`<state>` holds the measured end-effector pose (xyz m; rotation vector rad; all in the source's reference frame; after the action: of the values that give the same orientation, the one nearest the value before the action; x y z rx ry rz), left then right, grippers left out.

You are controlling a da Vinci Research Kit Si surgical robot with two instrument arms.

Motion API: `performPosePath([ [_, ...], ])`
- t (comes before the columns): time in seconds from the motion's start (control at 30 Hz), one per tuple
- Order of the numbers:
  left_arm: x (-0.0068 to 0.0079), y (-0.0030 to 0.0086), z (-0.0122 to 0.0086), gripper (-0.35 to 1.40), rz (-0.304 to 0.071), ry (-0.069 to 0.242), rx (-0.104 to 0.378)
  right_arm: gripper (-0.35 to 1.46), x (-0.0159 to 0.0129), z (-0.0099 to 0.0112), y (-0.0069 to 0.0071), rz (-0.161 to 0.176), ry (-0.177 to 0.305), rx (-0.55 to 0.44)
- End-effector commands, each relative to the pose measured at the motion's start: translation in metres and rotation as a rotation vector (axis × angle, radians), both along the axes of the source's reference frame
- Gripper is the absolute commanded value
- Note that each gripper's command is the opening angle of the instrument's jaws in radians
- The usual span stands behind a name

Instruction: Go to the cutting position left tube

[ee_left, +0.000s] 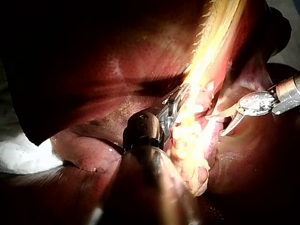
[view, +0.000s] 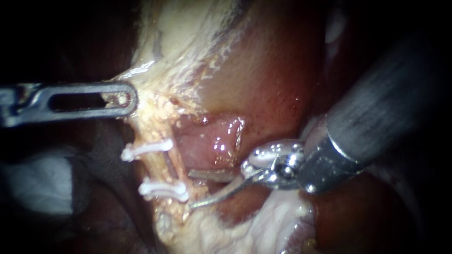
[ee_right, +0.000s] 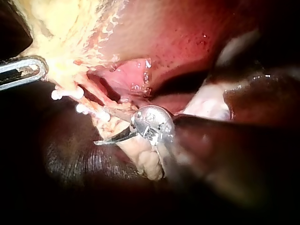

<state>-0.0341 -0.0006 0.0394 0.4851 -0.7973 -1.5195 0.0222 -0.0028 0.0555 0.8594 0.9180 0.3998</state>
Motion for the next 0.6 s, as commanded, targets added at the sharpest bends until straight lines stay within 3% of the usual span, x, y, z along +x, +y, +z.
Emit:
performPosePath([
  [0.03, 0.0, 0.0, 0.0, -0.35, -0.001, 0.001, 0.0, 1.43, 0.0001, 0.0, 0.0, 0.004, 0.001, 0.0],
  [0.6, -0.0005, -0.0006, -0.0011, -0.35, -0.013, -0.001, -0.003, 1.43, 0.0032, 0.0019, 0.0003, 0.016, -0.004, 0.002],
])
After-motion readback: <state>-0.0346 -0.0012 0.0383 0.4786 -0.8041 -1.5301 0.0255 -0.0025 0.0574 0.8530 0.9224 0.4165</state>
